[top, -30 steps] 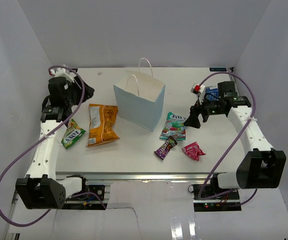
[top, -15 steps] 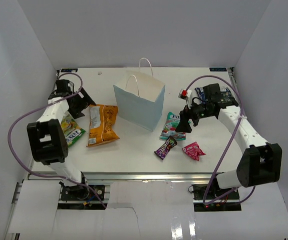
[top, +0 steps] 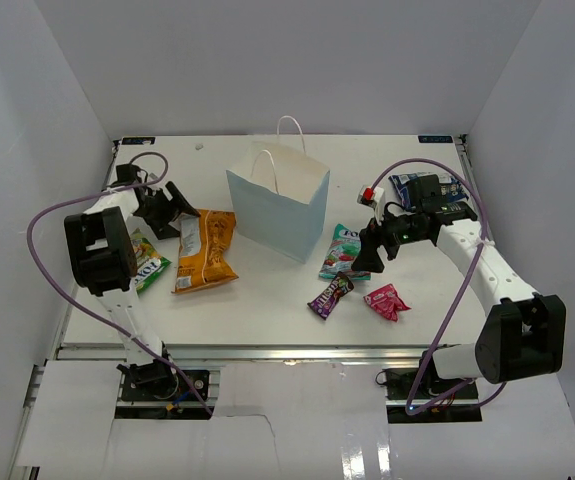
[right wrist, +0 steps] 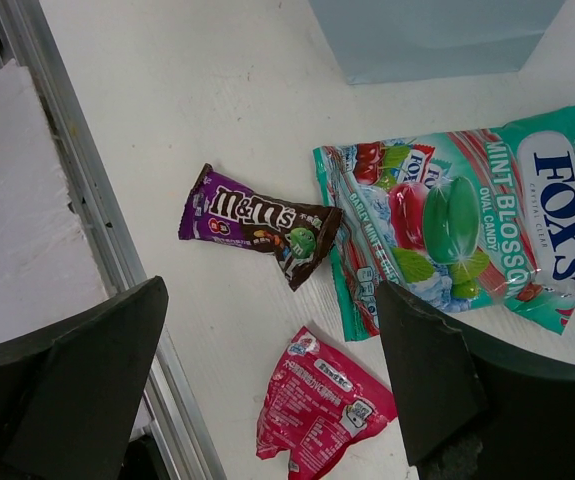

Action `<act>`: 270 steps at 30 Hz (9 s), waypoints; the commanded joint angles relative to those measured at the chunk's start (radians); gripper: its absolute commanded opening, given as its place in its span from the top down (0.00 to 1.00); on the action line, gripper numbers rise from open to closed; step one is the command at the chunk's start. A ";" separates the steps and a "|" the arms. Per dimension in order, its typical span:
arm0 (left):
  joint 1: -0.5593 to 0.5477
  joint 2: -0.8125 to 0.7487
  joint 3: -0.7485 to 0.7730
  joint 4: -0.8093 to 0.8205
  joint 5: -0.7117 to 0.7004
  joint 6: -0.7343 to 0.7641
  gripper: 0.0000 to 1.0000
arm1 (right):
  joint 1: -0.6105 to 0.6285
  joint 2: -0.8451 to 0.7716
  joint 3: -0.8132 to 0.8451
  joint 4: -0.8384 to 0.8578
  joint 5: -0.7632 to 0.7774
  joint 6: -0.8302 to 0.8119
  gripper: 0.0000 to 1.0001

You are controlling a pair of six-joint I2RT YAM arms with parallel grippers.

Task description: Place the snacks into the paper bag

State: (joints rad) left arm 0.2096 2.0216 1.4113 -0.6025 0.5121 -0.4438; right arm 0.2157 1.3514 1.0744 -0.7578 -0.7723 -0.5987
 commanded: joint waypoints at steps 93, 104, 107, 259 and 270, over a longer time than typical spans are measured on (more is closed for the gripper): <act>-0.515 -0.334 0.253 0.912 0.269 -0.539 0.97 | -0.053 -0.074 0.035 -0.015 0.024 -0.007 0.10; -0.515 -0.340 0.264 0.928 0.281 -0.530 0.33 | -0.056 -0.072 0.044 -0.017 0.018 -0.003 0.10; -0.500 -0.371 0.287 0.852 0.260 -0.468 0.24 | -0.056 -0.066 0.045 -0.017 0.019 0.022 0.10; 0.347 -0.535 -0.360 -0.013 -0.319 0.033 0.02 | 0.016 -0.077 0.154 0.196 0.033 0.028 0.12; 0.425 -0.376 -0.450 0.141 -0.104 0.056 0.06 | -0.012 -0.067 0.104 0.190 -0.004 0.037 0.12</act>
State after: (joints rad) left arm 0.6338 1.6180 0.9607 -0.5362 0.2752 -0.4126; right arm 0.2092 1.2842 1.1793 -0.5812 -0.7292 -0.5735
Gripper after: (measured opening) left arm 0.951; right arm 0.883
